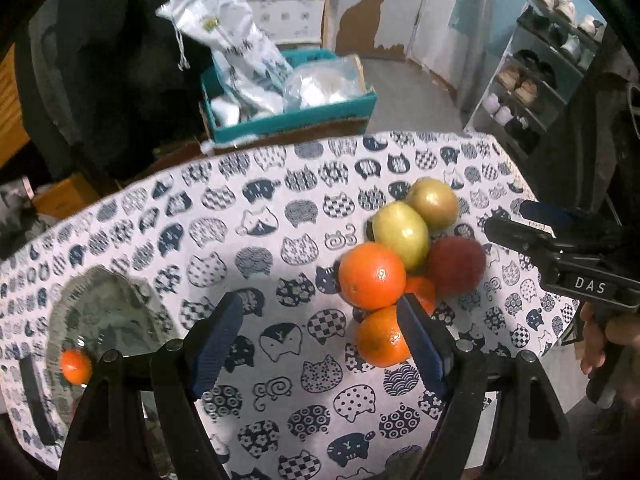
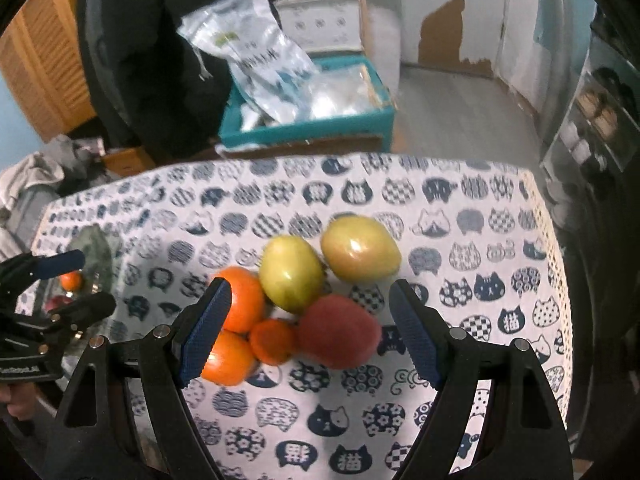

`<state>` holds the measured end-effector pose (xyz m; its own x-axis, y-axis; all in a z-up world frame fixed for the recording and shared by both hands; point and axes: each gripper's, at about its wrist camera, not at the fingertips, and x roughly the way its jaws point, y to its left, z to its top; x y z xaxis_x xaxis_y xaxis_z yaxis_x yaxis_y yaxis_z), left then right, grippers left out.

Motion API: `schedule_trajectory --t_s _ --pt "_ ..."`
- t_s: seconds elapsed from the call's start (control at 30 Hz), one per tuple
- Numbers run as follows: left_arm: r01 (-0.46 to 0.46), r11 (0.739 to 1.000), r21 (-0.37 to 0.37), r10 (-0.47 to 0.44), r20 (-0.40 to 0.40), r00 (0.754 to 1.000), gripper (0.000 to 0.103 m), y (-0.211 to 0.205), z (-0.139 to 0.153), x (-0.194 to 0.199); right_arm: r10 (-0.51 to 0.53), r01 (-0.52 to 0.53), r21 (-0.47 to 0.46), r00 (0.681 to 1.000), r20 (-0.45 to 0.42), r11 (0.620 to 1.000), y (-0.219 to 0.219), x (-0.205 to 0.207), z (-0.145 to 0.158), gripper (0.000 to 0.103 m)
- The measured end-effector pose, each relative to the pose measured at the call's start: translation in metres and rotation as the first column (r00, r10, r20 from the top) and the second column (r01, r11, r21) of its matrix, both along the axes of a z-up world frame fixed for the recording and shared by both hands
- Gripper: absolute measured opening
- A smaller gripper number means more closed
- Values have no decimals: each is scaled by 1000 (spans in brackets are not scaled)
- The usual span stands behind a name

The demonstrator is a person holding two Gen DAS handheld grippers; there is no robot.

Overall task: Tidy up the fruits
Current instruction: 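Move both grippers back toward the remaining fruit cluster, then grasp the red apple with the right gripper and lift it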

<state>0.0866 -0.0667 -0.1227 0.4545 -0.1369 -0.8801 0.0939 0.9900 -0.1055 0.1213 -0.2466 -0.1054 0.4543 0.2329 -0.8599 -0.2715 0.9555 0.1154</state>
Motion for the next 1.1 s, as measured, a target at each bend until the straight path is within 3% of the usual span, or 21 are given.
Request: schedule_trajectory --t_s 0.1,0.27,0.77,1.1 --pt "-21 999 -28 20 -52 998 80 2 -17 7 -8 7 -15 999 -34 1000 -3 5 -15 81" --pt "-35 999 -8 35 -78 996 80 4 -32 12 -21 19 -18 995 -96 1000 -8 13 -43 81" --pt "-1 999 -38 -3 -116 993 80 -5 -45 14 -41 33 -40 979 -198 999 -11 25 -91 81" --pt "37 995 -89 -50 -152 987 80 -22 -55 10 -67 84 51 957 -282 995 -17 31 -115 80"
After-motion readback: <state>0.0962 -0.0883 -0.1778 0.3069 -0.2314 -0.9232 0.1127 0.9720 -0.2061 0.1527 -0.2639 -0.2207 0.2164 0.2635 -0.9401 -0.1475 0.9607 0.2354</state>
